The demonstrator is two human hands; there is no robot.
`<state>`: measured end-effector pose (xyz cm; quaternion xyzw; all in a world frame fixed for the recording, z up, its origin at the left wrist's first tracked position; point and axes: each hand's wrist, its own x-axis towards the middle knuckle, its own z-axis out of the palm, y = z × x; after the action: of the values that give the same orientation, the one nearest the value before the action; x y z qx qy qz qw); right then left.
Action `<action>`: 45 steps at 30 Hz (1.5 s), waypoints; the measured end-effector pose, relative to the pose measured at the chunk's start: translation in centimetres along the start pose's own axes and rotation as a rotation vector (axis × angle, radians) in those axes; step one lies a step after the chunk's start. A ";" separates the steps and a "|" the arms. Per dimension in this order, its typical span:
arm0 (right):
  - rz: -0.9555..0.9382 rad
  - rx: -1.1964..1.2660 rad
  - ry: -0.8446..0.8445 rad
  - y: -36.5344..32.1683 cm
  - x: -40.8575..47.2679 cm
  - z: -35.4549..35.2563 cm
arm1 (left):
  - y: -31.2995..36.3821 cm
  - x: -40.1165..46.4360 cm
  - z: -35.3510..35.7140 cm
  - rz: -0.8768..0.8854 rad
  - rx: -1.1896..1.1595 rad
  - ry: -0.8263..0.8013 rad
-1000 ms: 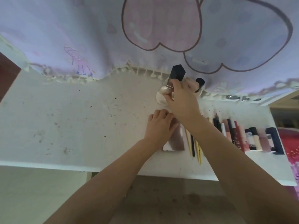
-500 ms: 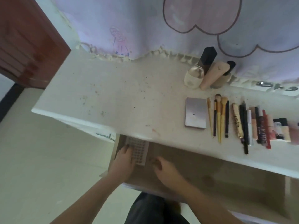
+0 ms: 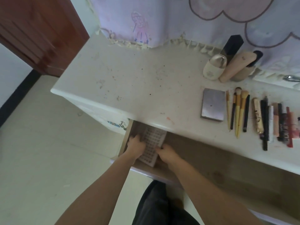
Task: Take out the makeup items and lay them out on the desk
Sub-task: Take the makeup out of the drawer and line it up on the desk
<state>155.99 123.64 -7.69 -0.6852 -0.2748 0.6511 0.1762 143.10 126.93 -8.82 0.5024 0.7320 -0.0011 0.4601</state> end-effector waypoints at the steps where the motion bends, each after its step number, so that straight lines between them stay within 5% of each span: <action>1: -0.002 0.023 -0.012 -0.2 -0.6 -0.4 | 0.4 -0.4 -0.3 0.005 0.049 -0.008; 6: 0.095 0.159 -0.191 -1.7 -4.9 -4.1 | 2.6 -5.0 -4.6 0.115 0.341 -0.241; 10: 0.013 -0.086 -0.368 -4.4 -9.1 -7.6 | 4.0 -10.4 -9.8 0.159 0.052 -0.447; 12: -0.095 -0.170 -0.353 -6.6 -10.6 -8.8 | 5.8 -11.6 -11.9 0.243 -0.051 -0.422; 19: -0.369 -0.391 0.264 -12.9 -6.2 -11.9 | 15.4 -2.8 -10.5 0.442 0.040 -0.086; 30: -0.270 -0.929 0.625 -15.6 -0.5 -13.2 | 19.8 3.5 -6.1 0.426 0.309 0.129; 35: -0.345 -0.860 0.614 -14.8 -1.3 -13.9 | 20.1 2.5 -5.9 0.412 0.319 0.138; 39: -0.468 -0.542 0.572 -12.2 -5.3 -15.6 | 17.2 -0.5 -5.7 0.525 0.205 0.290; 42: -0.356 -0.401 0.415 -6.9 -9.7 -17.3 | 11.8 -4.1 -4.8 0.613 0.116 0.346; 45: -0.070 -0.112 0.242 0.6 -13.2 -18.2 | 5.4 -7.3 -3.3 0.501 0.115 0.356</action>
<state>174.10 117.27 4.12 -0.7575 -0.3111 0.5408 0.1921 145.40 125.72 0.49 0.6848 0.6531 0.1589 0.2815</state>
